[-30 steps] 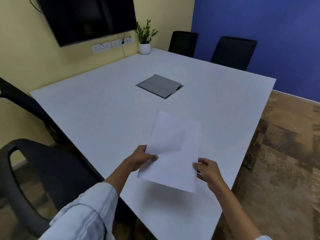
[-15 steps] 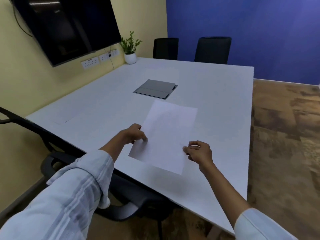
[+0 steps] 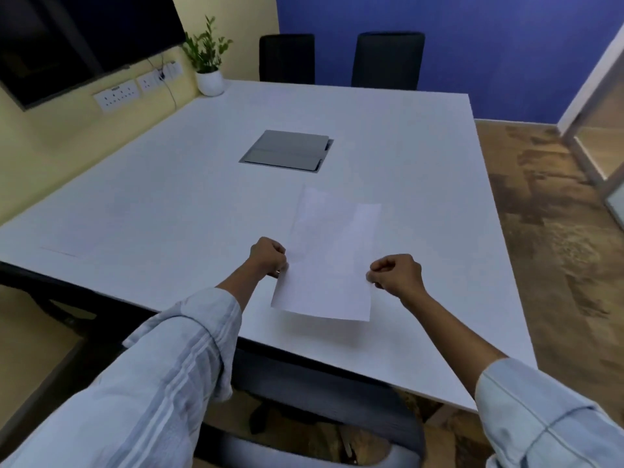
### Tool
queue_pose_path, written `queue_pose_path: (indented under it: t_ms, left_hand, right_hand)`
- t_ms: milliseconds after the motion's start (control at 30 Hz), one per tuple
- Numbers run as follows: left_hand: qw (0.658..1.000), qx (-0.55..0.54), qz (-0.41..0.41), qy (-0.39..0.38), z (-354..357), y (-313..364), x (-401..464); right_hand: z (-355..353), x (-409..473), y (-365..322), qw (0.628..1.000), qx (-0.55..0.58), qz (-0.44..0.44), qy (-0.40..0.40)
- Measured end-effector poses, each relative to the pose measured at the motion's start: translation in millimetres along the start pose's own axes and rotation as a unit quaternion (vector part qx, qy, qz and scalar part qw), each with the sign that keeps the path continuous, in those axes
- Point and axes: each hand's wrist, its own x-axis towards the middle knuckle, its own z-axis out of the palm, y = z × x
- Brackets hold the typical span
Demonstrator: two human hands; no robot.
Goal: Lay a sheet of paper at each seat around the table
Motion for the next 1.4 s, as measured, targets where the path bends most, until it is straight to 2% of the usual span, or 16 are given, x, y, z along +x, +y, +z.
queue_pose_path:
  t_ms: [267, 633, 933, 1400]
  left_hand:
    - [0.998, 0.031, -0.036, -0.05, -10, -52, 80]
    - [0.995, 0.031, -0.07, -0.068, 21, -106, 135]
    - [0.992, 0.035, -0.102, -0.069, 30, -120, 145]
    - [0.995, 0.044, -0.082, -0.046, 32, -120, 144]
  right_hand:
    - [74, 39, 16, 0.995, -0.05, 0.089, 0.005]
    - [115, 63, 72, 0.982, -0.096, 0.162, 0.027]
    - [124, 71, 83, 0.979, -0.102, 0.174, 0.037]
    - [108, 75, 84, 0.971, -0.15, 0.185, -0.001]
